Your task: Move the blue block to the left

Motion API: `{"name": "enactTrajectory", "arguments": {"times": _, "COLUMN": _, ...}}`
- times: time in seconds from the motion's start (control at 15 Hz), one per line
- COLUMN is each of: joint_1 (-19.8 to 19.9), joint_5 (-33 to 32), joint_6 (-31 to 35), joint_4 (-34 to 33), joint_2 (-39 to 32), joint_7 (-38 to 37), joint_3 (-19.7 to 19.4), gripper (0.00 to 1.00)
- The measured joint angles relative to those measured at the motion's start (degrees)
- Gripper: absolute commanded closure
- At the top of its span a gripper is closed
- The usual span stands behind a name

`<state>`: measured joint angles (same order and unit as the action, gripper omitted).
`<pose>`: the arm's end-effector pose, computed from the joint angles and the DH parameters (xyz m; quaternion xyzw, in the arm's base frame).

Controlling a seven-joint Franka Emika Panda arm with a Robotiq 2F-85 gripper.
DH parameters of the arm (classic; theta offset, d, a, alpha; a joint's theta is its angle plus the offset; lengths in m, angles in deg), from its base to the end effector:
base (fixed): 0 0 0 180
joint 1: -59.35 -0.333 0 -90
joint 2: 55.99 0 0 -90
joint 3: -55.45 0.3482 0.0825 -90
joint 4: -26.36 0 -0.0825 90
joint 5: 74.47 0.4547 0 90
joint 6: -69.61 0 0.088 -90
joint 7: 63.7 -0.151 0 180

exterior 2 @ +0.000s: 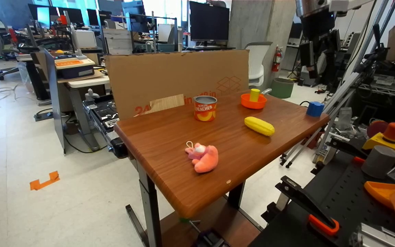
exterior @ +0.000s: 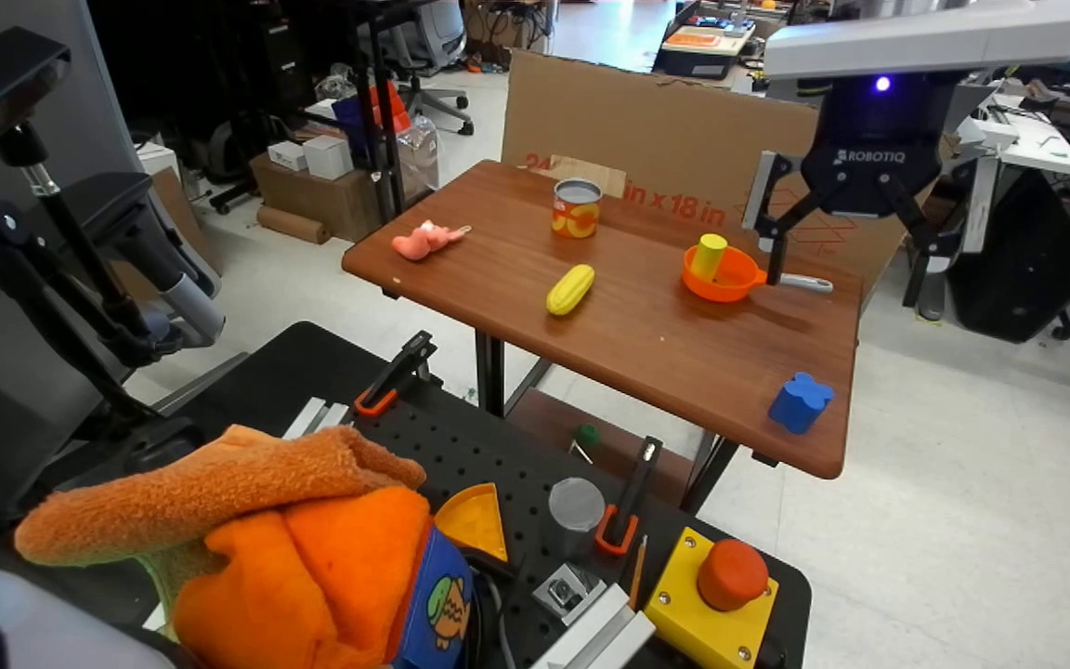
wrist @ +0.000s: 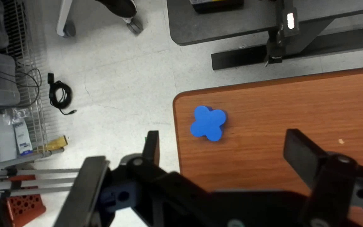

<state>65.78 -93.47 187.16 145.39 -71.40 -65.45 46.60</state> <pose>0.5694 -0.1883 0.2240 0.9762 -0.0486 -0.1620 0.1359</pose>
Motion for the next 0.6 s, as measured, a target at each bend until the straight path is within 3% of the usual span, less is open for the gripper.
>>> {"name": "enactTrajectory", "arguments": {"times": 0.27, "joint_1": 0.9, "joint_5": 0.0, "joint_6": -3.8, "joint_4": -5.4, "joint_2": -6.1, "joint_7": -0.4, "joint_3": -1.4, "gripper": 0.00}}
{"name": "enactTrajectory", "arguments": {"times": 0.6, "joint_1": 1.2, "joint_5": -2.5, "joint_6": -3.9, "joint_4": -8.7, "joint_2": -12.1, "joint_7": -0.2, "joint_3": -2.1, "gripper": 0.00}}
